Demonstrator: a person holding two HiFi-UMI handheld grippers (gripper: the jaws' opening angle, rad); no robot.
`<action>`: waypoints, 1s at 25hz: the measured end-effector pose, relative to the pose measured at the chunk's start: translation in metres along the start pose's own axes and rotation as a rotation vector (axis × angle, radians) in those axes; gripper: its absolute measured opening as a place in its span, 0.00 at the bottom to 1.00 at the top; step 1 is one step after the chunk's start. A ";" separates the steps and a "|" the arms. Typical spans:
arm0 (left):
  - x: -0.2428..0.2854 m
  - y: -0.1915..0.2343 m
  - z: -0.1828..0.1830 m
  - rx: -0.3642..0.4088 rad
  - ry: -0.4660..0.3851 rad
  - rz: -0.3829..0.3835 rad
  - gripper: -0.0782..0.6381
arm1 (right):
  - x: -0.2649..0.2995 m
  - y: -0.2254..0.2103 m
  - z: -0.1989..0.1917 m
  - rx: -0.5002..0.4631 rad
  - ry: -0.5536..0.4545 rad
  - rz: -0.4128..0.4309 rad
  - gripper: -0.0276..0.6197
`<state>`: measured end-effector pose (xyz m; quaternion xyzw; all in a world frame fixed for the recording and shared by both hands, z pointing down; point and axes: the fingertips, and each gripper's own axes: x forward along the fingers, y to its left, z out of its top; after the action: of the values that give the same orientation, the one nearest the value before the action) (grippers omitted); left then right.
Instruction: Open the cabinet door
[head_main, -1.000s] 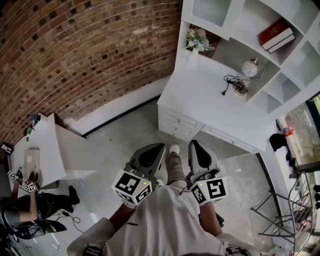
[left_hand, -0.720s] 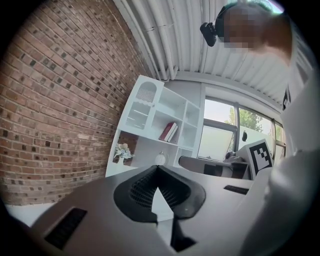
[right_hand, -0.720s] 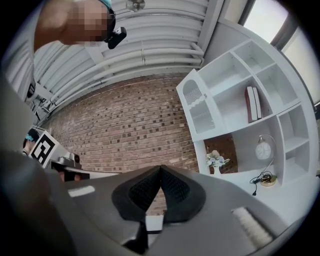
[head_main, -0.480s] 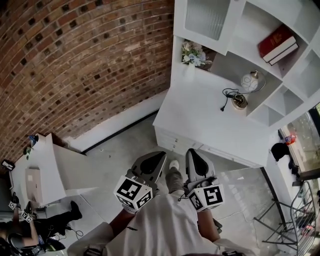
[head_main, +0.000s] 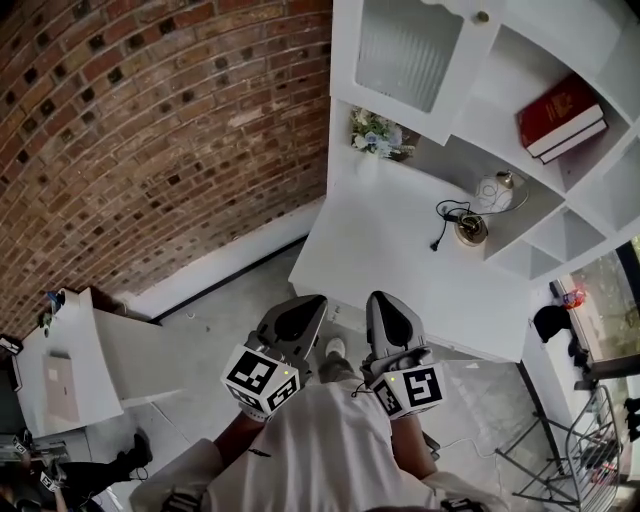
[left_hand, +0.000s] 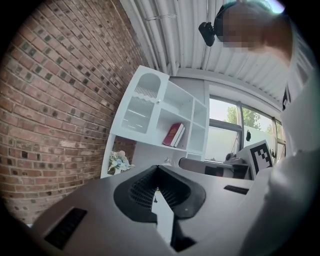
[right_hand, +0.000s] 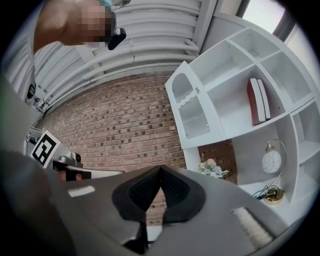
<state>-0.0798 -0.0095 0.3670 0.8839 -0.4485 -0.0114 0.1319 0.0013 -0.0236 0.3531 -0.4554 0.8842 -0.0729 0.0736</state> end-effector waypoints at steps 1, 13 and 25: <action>0.009 0.004 0.002 0.003 -0.002 0.001 0.12 | 0.007 -0.007 0.002 -0.001 -0.005 0.001 0.04; 0.099 0.041 0.034 0.046 -0.055 0.037 0.12 | 0.081 -0.079 0.009 -0.001 -0.013 0.061 0.04; 0.132 0.053 0.031 0.039 -0.032 0.006 0.12 | 0.092 -0.106 0.006 -0.003 -0.007 0.017 0.04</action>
<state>-0.0468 -0.1515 0.3633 0.8846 -0.4535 -0.0162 0.1075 0.0337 -0.1600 0.3621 -0.4484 0.8878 -0.0693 0.0769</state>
